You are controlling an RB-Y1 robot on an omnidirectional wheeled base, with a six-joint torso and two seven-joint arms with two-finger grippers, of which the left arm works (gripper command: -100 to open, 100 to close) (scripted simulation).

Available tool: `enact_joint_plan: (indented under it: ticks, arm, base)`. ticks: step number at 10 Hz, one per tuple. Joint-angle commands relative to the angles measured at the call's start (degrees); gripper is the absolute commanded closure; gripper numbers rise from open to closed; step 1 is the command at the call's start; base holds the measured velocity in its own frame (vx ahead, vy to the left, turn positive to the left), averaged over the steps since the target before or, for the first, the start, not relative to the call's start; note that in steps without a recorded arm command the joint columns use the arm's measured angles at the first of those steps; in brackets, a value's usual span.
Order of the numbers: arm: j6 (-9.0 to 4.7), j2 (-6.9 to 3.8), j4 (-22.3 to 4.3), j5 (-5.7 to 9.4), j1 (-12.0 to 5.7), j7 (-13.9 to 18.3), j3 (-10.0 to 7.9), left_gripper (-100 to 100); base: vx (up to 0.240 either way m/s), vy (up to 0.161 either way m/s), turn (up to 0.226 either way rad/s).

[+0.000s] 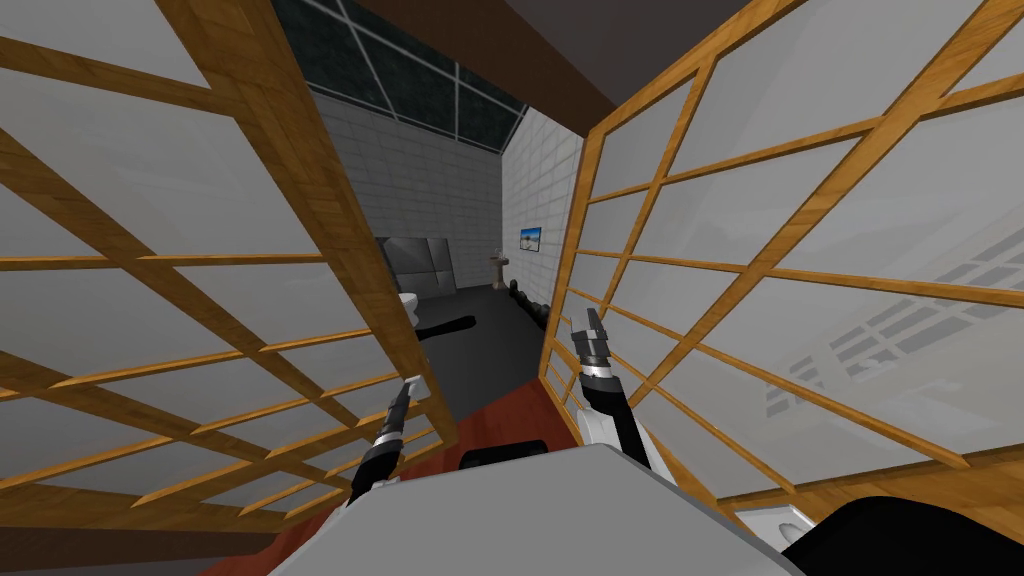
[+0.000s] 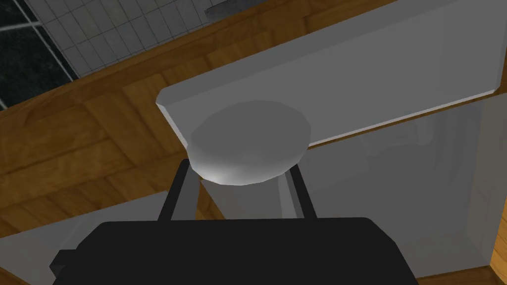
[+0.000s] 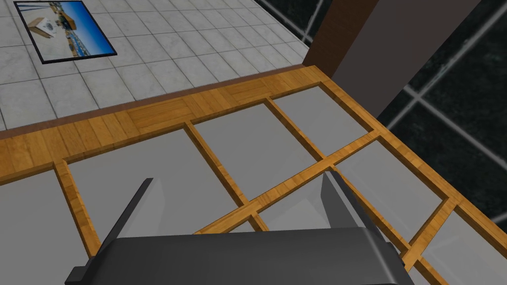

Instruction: Pull the door open

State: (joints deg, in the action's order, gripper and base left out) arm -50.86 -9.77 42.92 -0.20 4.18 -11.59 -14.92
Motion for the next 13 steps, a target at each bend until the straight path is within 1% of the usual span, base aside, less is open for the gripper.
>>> enact_joint_plan:
  ticks: [1, 2, 3, 4, 5, 8, 9, 10, 11, 12, 13]
  arm:
    - [0.58, 0.82, 0.8, 0.57, 0.15, 2.9, 1.45, 100]
    - [0.58, 0.82, 0.8, 0.57, 0.15, 3.1, 1.45, 100]
    - [0.60, 0.69, 0.5, 1.40, -0.12, 5.3, 1.90, 100]
    - [0.60, 0.69, 0.5, 1.40, -0.12, 5.5, 1.90, 100]
    - [0.61, 0.55, 0.2, 2.23, -0.39, 7.8, 2.35, 100]
    - [0.61, 0.55, 0.2, 2.23, -0.39, 7.9, 2.35, 100]
    - [0.62, 0.42, -0.1, 3.09, -0.67, 10.3, 2.81, 100]
    - [0.64, 0.28, -0.4, 3.95, -0.94, 11.9, 3.27, 100]
    - [0.64, 0.28, -0.4, 3.95, -0.94, 12.7, 3.27, 100]
    - [0.65, 0.14, -0.6, 4.81, -1.22, 14.7, 3.73, 100]
    - [0.65, 0.14, -0.6, 4.81, -1.22, 15.1, 3.73, 100]
  base:
    - [-0.032, 0.004, -0.030]
    - [-0.028, 0.015, -0.022]
    - [-0.039, 0.014, -0.049]
    - [-0.030, 0.009, -0.025]
    - [-0.032, 0.016, -0.014]
    - [-0.015, 0.002, -0.010]
    - [-0.022, 0.005, -0.052]
    - [-0.050, 0.011, -0.056]
    - [-0.040, 0.013, -0.037]
    - [-0.049, 0.018, -0.053]
    - [-0.034, 0.017, -0.025]
